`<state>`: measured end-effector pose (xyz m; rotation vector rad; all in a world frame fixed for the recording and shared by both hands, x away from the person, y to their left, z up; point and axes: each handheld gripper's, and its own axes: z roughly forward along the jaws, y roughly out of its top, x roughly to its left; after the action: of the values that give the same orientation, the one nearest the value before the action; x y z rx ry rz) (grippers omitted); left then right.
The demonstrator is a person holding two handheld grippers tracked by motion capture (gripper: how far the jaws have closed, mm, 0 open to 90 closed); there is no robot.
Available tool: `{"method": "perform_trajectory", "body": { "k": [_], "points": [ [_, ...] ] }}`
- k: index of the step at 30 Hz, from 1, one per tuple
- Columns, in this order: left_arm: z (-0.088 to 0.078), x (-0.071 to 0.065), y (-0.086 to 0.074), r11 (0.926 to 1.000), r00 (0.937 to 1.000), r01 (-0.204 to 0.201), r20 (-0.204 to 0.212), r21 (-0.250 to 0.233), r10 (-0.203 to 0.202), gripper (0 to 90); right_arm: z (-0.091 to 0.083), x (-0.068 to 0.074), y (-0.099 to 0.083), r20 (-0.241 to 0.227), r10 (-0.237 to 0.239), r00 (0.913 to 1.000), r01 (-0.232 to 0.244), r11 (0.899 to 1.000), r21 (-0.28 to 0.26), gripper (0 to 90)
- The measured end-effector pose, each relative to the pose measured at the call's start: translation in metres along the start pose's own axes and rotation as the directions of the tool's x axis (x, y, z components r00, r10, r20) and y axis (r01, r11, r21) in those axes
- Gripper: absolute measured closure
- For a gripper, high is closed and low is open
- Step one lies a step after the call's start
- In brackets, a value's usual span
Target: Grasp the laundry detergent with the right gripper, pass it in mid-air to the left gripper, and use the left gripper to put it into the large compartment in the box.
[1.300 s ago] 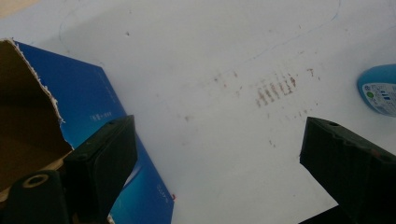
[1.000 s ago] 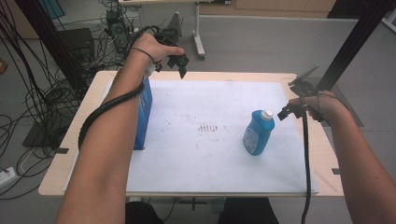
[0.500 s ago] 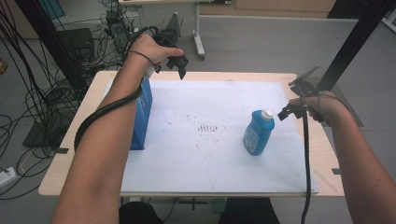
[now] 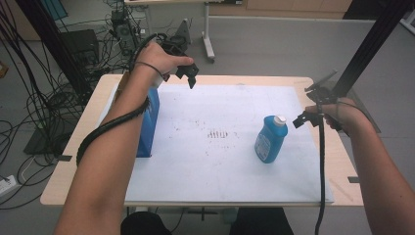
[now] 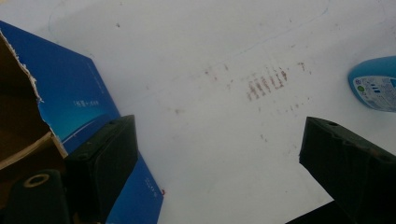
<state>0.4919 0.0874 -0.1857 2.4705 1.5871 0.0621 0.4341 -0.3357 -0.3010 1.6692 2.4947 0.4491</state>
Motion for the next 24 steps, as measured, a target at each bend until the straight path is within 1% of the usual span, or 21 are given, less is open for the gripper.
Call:
{"method": "perform_trajectory", "body": {
  "k": [3,5,10,11,12,13,15,18,19,20,21,24],
  "points": [
    [0.001,0.000,-0.004,1.0000,1.0000,-0.001,0.002,-0.007,0.001,12.0,-0.001,0.000,-0.004,-0.003,0.002,1.0000,-0.002,1.000,-0.011,6.0],
    [0.002,-0.001,-0.008,0.9999,1.0000,-0.003,0.002,-0.014,0.003,12.0,-0.002,0.001,-0.009,0.006,-0.009,0.9999,0.009,1.000,-0.019,6.0],
    [0.004,-0.002,-0.014,0.9998,1.0000,-0.008,-0.003,-0.017,0.008,12.0,-0.001,0.001,-0.017,0.008,-0.008,0.9999,0.008,1.000,-0.027,6.1],
    [0.004,-0.002,-0.017,0.9996,0.9999,-0.016,-0.001,-0.022,0.016,12.0,-0.001,0.001,-0.018,0.006,-0.007,1.0000,0.007,1.000,-0.030,6.1],
    [0.004,-0.002,-0.017,0.9996,0.9999,-0.016,-0.001,-0.022,0.016,11.9,-0.001,0.001,-0.018,0.006,-0.007,1.0000,0.007,1.000,-0.030,6.1],
    [0.005,-0.002,-0.018,0.9996,0.9999,-0.013,-0.001,-0.027,0.013,11.9,-0.001,0.000,-0.022,0.006,-0.006,1.0000,0.006,0.999,-0.038,6.1],
    [0.005,-0.001,-0.023,0.9991,0.9997,-0.017,0.016,-0.038,0.018,11.7,0.000,0.000,-0.026,0.007,-0.003,1.0000,0.003,0.999,-0.041,6.1],
    [0.007,-0.002,-0.026,0.9991,0.9997,-0.019,0.013,-0.037,0.019,11.7,0.001,-0.001,-0.030,0.003,-0.002,1.0000,0.002,0.999,-0.045,6.2],
    [0.007,-0.002,-0.029,0.9986,0.9994,-0.016,0.029,-0.050,0.017,11.7,0.002,-0.001,-0.032,-0.001,-0.003,1.0000,0.003,0.999,-0.050,6.2],
    [0.007,-0.002,-0.029,0.9986,0.9994,-0.016,0.029,-0.050,0.017,11.7,0.002,-0.001,-0.032,-0.001,-0.003,1.0000,0.003,0.999,-0.050,6.2],
    [0.008,-0.002,-0.031,0.9985,0.9990,-0.018,0.040,-0.052,0.020,11.7,0.003,-0.001,-0.035,-0.003,-0.001,1.0000,0.001,0.999,-0.053,6.1],
    [0.008,-0.003,-0.033,0.9983,0.9989,-0.014,0.045,-0.056,0.017,11.7,0.004,-0.002,-0.037,-0.002,-0.002,1.0000,0.001,0.998,-0.055,6.1]
  ]
}}
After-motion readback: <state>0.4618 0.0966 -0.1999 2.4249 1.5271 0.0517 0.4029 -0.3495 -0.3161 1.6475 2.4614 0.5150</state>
